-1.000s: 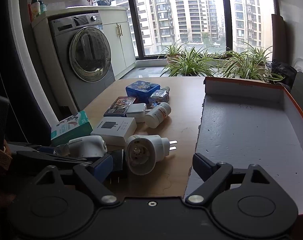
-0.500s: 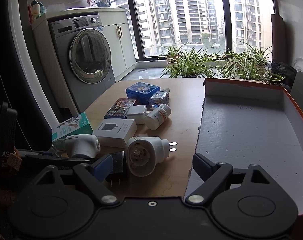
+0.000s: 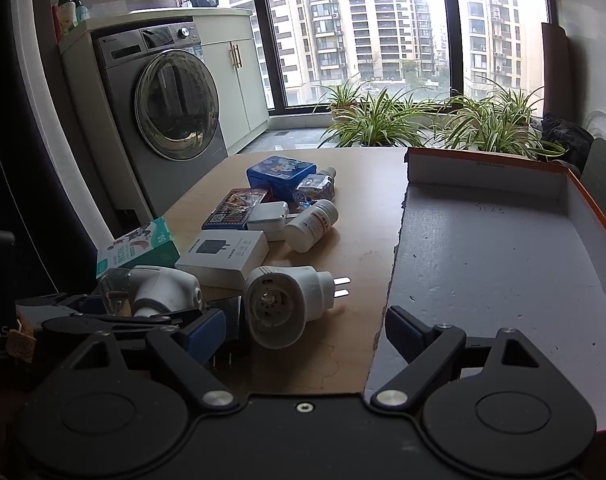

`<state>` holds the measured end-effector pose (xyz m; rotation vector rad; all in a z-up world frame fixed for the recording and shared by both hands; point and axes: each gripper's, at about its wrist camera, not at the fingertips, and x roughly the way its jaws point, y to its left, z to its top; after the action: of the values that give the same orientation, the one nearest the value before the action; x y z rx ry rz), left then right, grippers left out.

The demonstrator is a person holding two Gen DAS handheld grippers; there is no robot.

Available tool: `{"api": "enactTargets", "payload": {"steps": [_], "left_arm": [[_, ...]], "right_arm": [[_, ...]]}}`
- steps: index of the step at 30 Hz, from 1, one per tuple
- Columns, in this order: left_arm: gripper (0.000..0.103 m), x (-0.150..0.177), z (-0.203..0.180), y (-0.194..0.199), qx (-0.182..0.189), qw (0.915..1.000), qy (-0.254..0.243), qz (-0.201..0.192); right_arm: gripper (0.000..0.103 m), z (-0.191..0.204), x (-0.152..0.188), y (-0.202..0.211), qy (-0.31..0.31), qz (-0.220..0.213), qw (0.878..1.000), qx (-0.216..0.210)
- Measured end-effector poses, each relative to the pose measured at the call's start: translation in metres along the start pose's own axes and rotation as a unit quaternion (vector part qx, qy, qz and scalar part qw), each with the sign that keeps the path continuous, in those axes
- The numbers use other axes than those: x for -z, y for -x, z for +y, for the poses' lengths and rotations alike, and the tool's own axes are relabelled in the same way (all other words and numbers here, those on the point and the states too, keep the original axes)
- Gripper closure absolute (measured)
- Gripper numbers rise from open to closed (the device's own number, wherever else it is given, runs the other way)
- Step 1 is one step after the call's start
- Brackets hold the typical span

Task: Organize rigid objects
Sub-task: 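Carry the glass-bottle air freshener with the left tool while the right tool carries the white plug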

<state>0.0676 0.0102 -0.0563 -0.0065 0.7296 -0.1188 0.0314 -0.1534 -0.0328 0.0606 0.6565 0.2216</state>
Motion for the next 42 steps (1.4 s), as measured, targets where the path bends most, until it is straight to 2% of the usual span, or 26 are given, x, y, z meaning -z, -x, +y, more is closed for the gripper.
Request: {"api": "enactTargets", "payload": {"steps": [9,16,20,23,24,26,31,42], "left_arm": [[0.002,0.004,0.003,0.009,0.009,0.9996,0.021,-0.018],[0.002,0.003,0.006,0.01,0.014,0.9991,0.032,-0.025],[0.002,0.003,0.008,0.009,0.014,0.9989,0.035,-0.028],[0.002,0.004,0.01,0.009,0.014,0.9985,0.044,-0.03],[0.002,0.004,0.011,0.01,0.014,0.9983,0.046,-0.032],[0.002,0.003,0.012,0.01,0.015,0.9981,0.048,-0.035],[0.002,0.002,0.011,0.013,0.017,0.9977,0.052,-0.041],[0.002,-0.013,-0.002,0.033,0.03,0.996,0.047,-0.07]], "right_arm": [[0.001,-0.006,-0.009,-0.021,-0.043,0.048,0.998,-0.02],[0.001,0.004,-0.018,-0.042,-0.013,0.052,0.999,-0.004],[0.001,0.001,-0.023,-0.059,-0.025,0.071,0.997,0.006],[0.002,-0.002,-0.026,-0.072,-0.033,0.088,0.996,-0.004],[0.003,-0.002,-0.026,-0.076,-0.034,0.095,0.995,-0.007],[0.018,-0.003,-0.026,-0.081,-0.039,0.105,0.993,-0.024],[0.02,-0.006,-0.025,-0.076,-0.043,0.098,0.994,-0.031],[0.02,-0.013,-0.037,-0.028,-0.017,0.03,0.999,-0.013]]}}
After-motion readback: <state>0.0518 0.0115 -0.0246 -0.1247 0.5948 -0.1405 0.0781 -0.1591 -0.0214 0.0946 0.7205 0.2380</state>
